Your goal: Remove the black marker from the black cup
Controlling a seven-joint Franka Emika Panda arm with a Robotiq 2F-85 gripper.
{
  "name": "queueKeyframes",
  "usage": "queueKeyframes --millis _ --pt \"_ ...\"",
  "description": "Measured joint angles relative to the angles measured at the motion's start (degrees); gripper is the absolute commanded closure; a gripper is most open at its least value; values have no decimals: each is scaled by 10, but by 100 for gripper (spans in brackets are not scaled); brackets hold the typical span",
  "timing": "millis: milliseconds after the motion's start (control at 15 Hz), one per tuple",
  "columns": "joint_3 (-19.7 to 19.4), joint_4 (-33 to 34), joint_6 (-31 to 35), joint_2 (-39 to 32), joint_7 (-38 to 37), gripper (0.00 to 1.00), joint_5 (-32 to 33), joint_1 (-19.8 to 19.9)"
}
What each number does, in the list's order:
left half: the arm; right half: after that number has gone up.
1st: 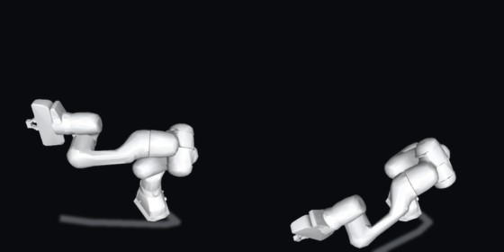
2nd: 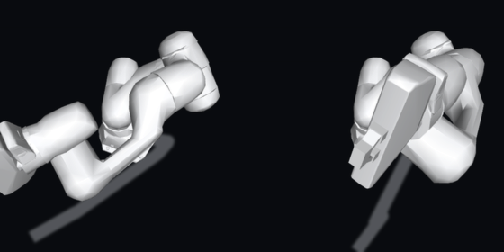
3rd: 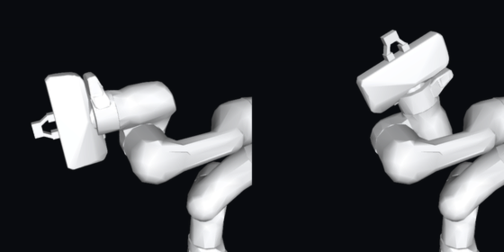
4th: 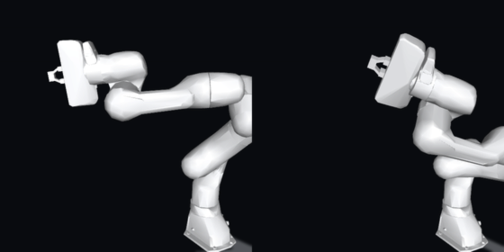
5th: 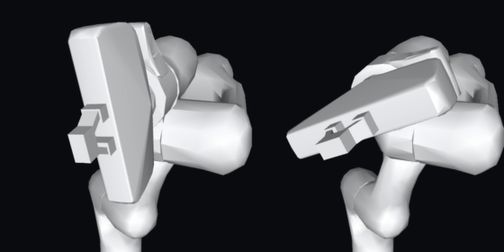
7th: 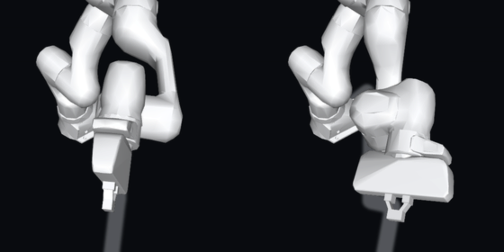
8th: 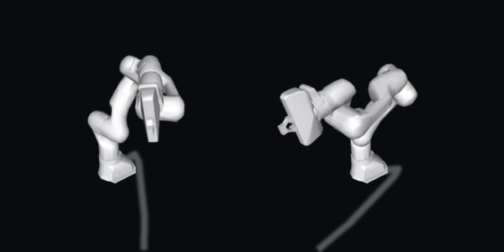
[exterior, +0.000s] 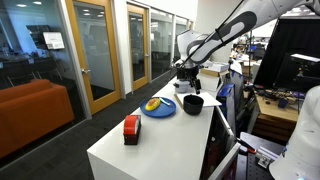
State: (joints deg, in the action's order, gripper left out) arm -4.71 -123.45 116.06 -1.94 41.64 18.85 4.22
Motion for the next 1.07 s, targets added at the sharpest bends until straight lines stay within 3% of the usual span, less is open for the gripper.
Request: queueKeyframes --millis 733,1067 --pt "0 0 2 -2 0 0 -1 0" --pt "-1 -5 42 -13 19 0 -24 2"
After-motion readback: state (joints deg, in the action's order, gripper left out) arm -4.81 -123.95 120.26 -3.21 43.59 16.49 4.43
